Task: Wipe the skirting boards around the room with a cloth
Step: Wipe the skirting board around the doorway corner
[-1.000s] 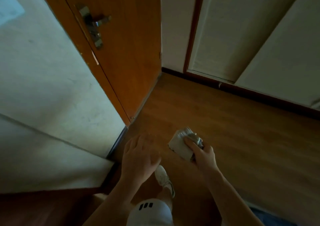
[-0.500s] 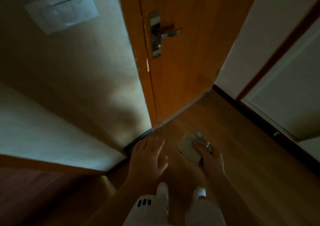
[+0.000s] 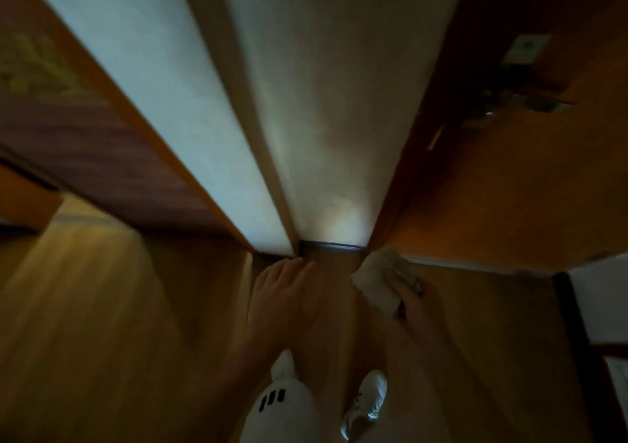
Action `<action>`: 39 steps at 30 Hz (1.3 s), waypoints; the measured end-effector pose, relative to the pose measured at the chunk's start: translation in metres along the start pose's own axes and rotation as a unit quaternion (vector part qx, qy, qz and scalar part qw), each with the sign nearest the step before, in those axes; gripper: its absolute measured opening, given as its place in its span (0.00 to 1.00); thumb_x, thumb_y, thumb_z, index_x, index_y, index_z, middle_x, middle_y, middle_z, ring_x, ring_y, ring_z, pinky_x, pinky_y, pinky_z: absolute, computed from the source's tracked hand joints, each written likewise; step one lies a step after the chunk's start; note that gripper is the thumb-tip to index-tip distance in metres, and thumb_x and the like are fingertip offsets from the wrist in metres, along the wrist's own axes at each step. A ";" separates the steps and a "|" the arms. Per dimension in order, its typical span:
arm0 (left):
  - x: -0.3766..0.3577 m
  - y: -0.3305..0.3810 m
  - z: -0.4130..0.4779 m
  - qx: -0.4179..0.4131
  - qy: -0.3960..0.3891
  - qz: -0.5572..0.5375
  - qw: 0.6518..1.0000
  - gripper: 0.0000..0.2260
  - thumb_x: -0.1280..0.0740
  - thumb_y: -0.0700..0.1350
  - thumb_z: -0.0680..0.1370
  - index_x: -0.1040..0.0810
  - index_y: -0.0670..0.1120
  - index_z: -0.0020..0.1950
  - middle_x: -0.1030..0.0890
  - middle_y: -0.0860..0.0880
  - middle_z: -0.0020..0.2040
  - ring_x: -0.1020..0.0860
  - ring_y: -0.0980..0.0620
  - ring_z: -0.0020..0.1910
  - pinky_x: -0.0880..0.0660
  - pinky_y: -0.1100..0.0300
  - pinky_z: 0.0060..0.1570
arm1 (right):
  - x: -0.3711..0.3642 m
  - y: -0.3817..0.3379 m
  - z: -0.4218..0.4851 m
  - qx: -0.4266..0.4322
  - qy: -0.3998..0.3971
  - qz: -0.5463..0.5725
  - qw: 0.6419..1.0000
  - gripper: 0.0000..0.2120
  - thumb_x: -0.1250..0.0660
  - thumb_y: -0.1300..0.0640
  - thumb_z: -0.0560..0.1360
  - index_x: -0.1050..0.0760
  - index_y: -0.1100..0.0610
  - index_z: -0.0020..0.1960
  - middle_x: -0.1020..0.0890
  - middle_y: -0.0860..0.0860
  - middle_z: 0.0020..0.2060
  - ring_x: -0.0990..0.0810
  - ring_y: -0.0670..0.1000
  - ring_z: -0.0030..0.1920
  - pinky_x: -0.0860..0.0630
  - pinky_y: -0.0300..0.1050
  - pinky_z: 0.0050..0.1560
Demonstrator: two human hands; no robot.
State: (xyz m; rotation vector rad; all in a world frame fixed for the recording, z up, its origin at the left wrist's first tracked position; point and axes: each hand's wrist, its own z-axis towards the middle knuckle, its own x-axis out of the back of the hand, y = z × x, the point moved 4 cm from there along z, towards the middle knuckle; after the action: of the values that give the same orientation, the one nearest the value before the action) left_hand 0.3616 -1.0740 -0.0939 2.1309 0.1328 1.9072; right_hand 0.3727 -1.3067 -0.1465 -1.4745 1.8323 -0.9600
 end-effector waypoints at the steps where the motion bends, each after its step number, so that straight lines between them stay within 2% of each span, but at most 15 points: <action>1: -0.001 -0.006 -0.006 0.018 0.019 0.000 1.000 0.25 0.40 0.58 0.74 0.19 0.47 0.65 0.18 0.46 0.62 0.20 0.42 0.62 0.24 0.46 0.60 | -0.004 0.001 0.010 0.001 -0.024 -0.015 1.000 0.16 0.27 0.47 0.73 0.20 0.60 0.51 0.15 0.58 0.46 0.16 0.56 0.45 0.20 0.53 0.46; 2: -0.006 -0.013 -0.015 0.029 0.035 0.013 0.999 0.23 0.37 0.57 0.74 0.19 0.47 0.64 0.18 0.46 0.62 0.20 0.43 0.61 0.24 0.47 0.60 | -0.011 0.002 0.012 0.002 -0.053 -0.017 0.998 0.15 0.28 0.49 0.74 0.20 0.60 0.52 0.16 0.60 0.49 0.16 0.58 0.48 0.21 0.55 0.51; 4: -0.014 -0.028 -0.031 0.063 0.052 0.019 0.996 0.23 0.29 0.57 0.73 0.20 0.48 0.65 0.19 0.47 0.62 0.20 0.44 0.61 0.24 0.49 0.59 | -0.038 0.000 0.012 -0.002 -0.115 -0.008 0.993 0.19 0.26 0.50 0.70 0.19 0.61 0.55 0.16 0.59 0.53 0.17 0.60 0.54 0.23 0.55 0.58; 6: -0.018 -0.048 -0.042 0.110 0.053 0.018 0.992 0.25 0.27 0.58 0.74 0.23 0.50 0.69 0.21 0.48 0.66 0.23 0.45 0.65 0.26 0.49 0.62 | -0.064 0.005 0.012 -0.002 -0.155 0.007 0.988 0.24 0.24 0.49 0.66 0.20 0.59 0.59 0.15 0.55 0.53 0.16 0.56 0.54 0.20 0.48 0.53; 8: -0.032 -0.070 -0.052 0.155 0.024 0.022 0.987 0.26 0.33 0.60 0.78 0.29 0.52 0.74 0.26 0.49 0.71 0.28 0.47 0.71 0.30 0.49 0.67 | -0.085 0.014 0.015 -0.015 -0.166 0.025 0.986 0.24 0.25 0.51 0.66 0.20 0.60 0.59 0.15 0.54 0.52 0.15 0.52 0.51 0.19 0.39 0.45; 10: -0.045 -0.094 -0.064 0.187 0.009 0.015 0.982 0.26 0.39 0.61 0.80 0.33 0.54 0.76 0.29 0.50 0.74 0.32 0.48 0.73 0.33 0.49 0.70 | -0.110 0.029 0.018 -0.050 -0.165 0.036 0.984 0.24 0.25 0.53 0.66 0.21 0.61 0.59 0.14 0.54 0.51 0.14 0.50 0.49 0.20 0.37 0.40; 14: -0.079 -0.138 -0.078 0.238 0.011 0.015 0.971 0.26 0.42 0.62 0.78 0.33 0.54 0.75 0.29 0.50 0.73 0.30 0.48 0.71 0.31 0.47 0.67 | -0.155 0.076 0.044 -0.115 -0.173 0.021 0.978 0.23 0.25 0.56 0.69 0.22 0.58 0.63 0.15 0.50 0.52 0.15 0.48 0.51 0.19 0.39 0.43; 18: -0.139 -0.181 -0.080 0.280 0.013 -0.011 0.960 0.27 0.43 0.62 0.77 0.31 0.53 0.74 0.28 0.50 0.71 0.29 0.47 0.69 0.28 0.47 0.65 | -0.196 0.138 0.093 -0.151 -0.187 -0.011 0.971 0.23 0.23 0.54 0.66 0.21 0.54 0.60 0.14 0.50 0.51 0.15 0.49 0.51 0.19 0.41 0.43; 21: -0.206 -0.211 -0.070 0.304 0.009 -0.039 0.952 0.27 0.43 0.62 0.77 0.31 0.53 0.74 0.28 0.50 0.72 0.30 0.48 0.70 0.29 0.46 0.66 | -0.219 0.195 0.142 -0.146 -0.204 -0.064 0.966 0.19 0.24 0.54 0.69 0.20 0.57 0.58 0.15 0.54 0.53 0.15 0.49 0.50 0.19 0.40 0.43; 22: -0.232 -0.224 -0.064 0.312 0.009 -0.046 0.949 0.28 0.43 0.62 0.76 0.31 0.54 0.74 0.28 0.51 0.72 0.30 0.48 0.71 0.29 0.46 0.65 | -0.224 0.218 0.163 -0.153 -0.209 -0.064 0.964 0.21 0.24 0.56 0.68 0.21 0.58 0.59 0.15 0.55 0.54 0.15 0.50 0.51 0.18 0.41 0.45; 26: -0.351 -0.275 -0.036 0.341 0.006 -0.077 0.937 0.29 0.46 0.65 0.77 0.36 0.57 0.76 0.32 0.53 0.75 0.34 0.51 0.73 0.30 0.44 0.67 | -0.241 0.312 0.249 -0.193 -0.203 -0.066 0.958 0.25 0.22 0.56 0.65 0.21 0.58 0.60 0.16 0.56 0.56 0.17 0.54 0.57 0.21 0.51 0.59; 30: -0.477 -0.327 -0.010 0.355 0.019 -0.079 0.932 0.28 0.47 0.66 0.77 0.37 0.59 0.76 0.33 0.54 0.75 0.35 0.52 0.73 0.32 0.46 0.69 | -0.268 0.400 0.341 -0.192 -0.245 -0.086 0.946 0.23 0.22 0.58 0.67 0.22 0.56 0.61 0.15 0.53 0.53 0.16 0.52 0.54 0.19 0.45 0.47; 33: -0.569 -0.362 0.003 0.354 0.007 -0.083 0.931 0.30 0.50 0.66 0.76 0.39 0.59 0.77 0.35 0.53 0.76 0.37 0.50 0.75 0.35 0.43 0.71 | -0.286 0.464 0.409 -0.180 -0.260 -0.116 0.942 0.20 0.23 0.60 0.68 0.21 0.54 0.59 0.15 0.52 0.52 0.15 0.50 0.50 0.19 0.43 0.42; 35: -0.625 -0.388 0.009 0.355 -0.012 -0.083 0.931 0.31 0.51 0.67 0.75 0.41 0.60 0.77 0.37 0.51 0.78 0.38 0.48 0.76 0.37 0.42 0.73 | -0.300 0.506 0.450 -0.139 -0.259 -0.135 0.946 0.18 0.24 0.61 0.69 0.21 0.52 0.58 0.16 0.52 0.54 0.15 0.50 0.51 0.18 0.45 0.45; 39: -0.717 -0.455 0.023 0.386 0.020 -0.085 0.918 0.34 0.50 0.67 0.73 0.38 0.58 0.79 0.35 0.49 0.78 0.36 0.45 0.75 0.35 0.41 0.71 | -0.333 0.573 0.520 0.022 -0.214 -0.233 0.948 0.20 0.23 0.56 0.70 0.21 0.51 0.61 0.17 0.47 0.55 0.19 0.48 0.55 0.21 0.50 0.58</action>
State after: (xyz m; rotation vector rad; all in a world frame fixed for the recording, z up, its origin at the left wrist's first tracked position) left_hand 0.3467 -0.8216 -0.9049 2.3987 1.2201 1.9883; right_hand 0.5483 -0.9974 -0.9104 -1.9553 1.1690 -0.7966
